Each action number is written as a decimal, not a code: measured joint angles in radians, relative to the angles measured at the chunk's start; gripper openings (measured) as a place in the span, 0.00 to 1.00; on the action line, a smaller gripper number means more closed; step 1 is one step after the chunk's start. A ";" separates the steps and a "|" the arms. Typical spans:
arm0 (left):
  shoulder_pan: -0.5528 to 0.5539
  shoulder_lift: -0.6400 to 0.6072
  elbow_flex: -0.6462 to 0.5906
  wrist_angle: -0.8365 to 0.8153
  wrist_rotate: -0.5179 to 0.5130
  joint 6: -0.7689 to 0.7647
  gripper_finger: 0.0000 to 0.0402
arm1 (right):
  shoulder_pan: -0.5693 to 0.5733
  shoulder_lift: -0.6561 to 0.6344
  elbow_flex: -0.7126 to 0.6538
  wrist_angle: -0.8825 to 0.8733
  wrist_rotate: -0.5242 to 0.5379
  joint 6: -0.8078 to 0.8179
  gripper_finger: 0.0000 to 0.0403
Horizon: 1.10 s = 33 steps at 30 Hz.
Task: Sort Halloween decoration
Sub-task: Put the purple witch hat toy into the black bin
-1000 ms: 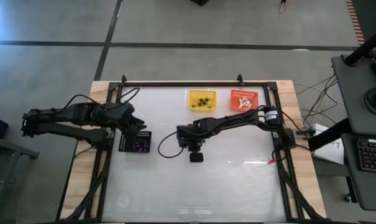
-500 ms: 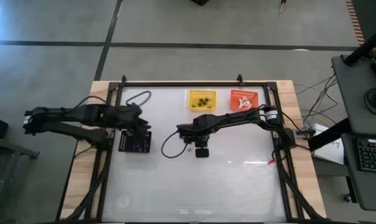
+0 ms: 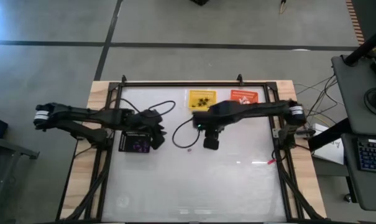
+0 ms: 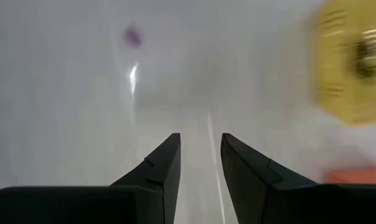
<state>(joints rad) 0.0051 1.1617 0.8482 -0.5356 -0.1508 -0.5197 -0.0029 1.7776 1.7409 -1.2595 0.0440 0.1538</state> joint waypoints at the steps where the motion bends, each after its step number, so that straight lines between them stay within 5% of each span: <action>1: 0.000 0.017 0.000 0.033 0.007 0.010 0.31 | -0.002 -0.030 0.000 0.003 0.032 0.023 0.26; 12: -0.006 0.213 0.000 0.216 0.066 0.066 0.31 | -0.017 -0.268 -0.001 0.017 0.247 0.206 0.27; 33: -0.023 0.524 0.089 0.404 0.122 0.145 0.31 | -0.018 -0.250 -0.012 0.015 0.254 0.188 0.27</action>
<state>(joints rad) -0.0177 1.6861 0.9372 -0.1320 -0.0286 -0.3743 -0.0204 1.5278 1.7287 -1.2446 0.2977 0.3416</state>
